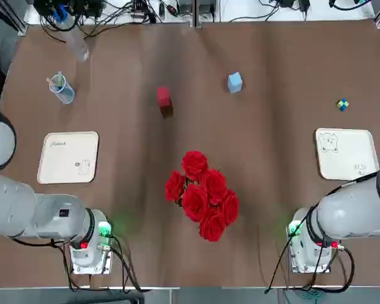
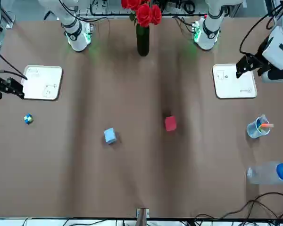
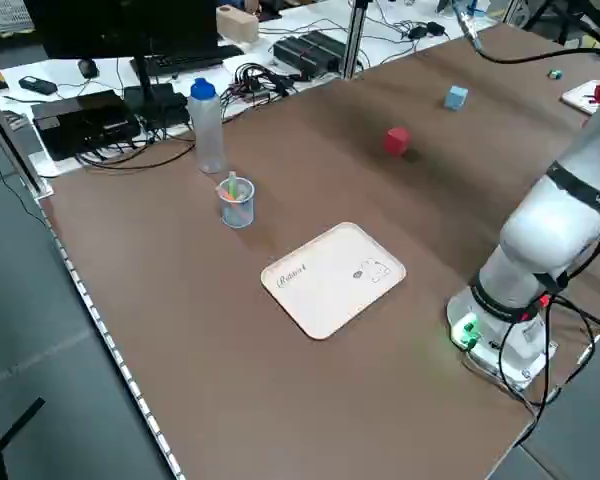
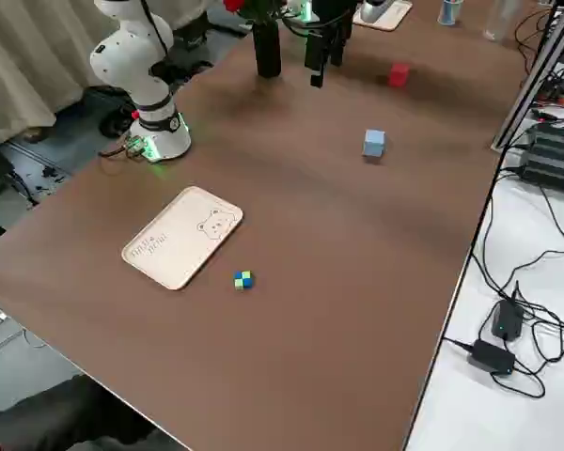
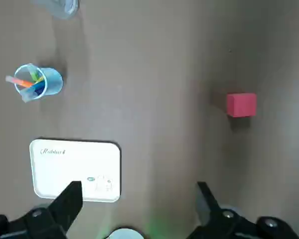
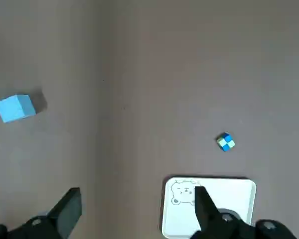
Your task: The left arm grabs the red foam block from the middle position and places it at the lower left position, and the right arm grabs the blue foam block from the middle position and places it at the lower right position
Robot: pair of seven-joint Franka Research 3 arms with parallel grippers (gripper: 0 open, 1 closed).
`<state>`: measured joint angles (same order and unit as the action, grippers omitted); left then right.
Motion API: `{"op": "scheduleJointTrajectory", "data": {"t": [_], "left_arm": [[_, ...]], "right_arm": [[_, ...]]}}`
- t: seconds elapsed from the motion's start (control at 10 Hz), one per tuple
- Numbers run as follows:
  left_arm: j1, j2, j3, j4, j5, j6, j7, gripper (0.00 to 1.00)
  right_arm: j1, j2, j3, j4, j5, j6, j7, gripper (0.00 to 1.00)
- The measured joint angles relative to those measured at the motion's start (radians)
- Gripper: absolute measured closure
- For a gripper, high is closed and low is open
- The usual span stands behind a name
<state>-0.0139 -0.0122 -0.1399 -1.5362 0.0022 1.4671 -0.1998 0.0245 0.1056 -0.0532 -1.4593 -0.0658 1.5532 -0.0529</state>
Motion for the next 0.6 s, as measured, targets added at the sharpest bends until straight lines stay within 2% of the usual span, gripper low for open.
{"op": "scheduleJointTrajectory", "data": {"t": [0.4,0.6], "left_arm": [[-0.009,0.017,-0.004,0.0,-0.004,0.004,0.0,0.0],[-0.017,0.085,-0.019,-0.006,-0.025,0.055,-0.026,0.0]], "right_arm": [[0.0,0.0,0.0,0.0,0.0,0.0,0.0,0.0],[0.0,0.001,0.001,-0.001,-0.001,-0.001,0.0,0.0]]}}
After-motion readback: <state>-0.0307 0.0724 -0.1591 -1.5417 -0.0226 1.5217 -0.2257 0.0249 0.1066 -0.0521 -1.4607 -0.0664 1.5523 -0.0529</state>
